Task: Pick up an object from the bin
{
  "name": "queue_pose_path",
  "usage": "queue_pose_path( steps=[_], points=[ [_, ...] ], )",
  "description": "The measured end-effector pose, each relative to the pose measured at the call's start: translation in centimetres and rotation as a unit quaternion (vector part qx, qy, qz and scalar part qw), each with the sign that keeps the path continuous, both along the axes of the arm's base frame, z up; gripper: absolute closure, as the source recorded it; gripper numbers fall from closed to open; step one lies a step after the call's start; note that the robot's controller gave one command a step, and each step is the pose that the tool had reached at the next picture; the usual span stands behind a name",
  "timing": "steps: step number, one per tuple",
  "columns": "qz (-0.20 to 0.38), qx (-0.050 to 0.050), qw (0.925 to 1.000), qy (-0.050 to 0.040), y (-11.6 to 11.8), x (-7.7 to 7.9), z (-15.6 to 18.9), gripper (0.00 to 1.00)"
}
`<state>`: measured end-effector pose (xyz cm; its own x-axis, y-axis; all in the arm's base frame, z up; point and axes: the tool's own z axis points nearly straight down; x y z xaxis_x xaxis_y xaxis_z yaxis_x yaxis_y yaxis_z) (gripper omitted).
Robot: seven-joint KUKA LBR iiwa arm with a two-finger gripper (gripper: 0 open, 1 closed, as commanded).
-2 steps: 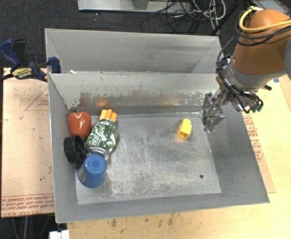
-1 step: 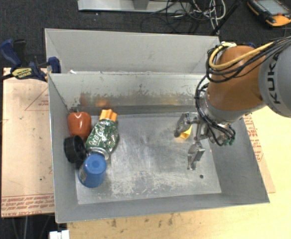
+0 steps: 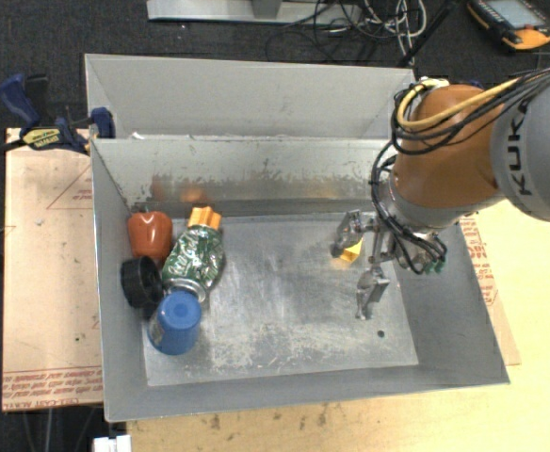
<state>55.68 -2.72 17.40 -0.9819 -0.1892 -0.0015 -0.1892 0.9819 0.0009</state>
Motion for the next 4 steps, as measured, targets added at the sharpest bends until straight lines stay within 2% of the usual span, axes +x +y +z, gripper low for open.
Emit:
queue_pose_path(
  steps=[1,2,3,4],
  points=[
    [0.012,0.000,0.9999,-0.0040,-1.2,5.8,-2.8,0.00],
    [0.036,0.001,0.9993,-0.0022,-2.9,7.6,-5.8,0.00],
    [0.039,0.000,0.9992,-0.0021,-6.6,8.4,-9.6,1.00],
    [0.040,0.000,0.9992,-0.0011,-6.6,8.3,-9.8,0.00]
  ],
)
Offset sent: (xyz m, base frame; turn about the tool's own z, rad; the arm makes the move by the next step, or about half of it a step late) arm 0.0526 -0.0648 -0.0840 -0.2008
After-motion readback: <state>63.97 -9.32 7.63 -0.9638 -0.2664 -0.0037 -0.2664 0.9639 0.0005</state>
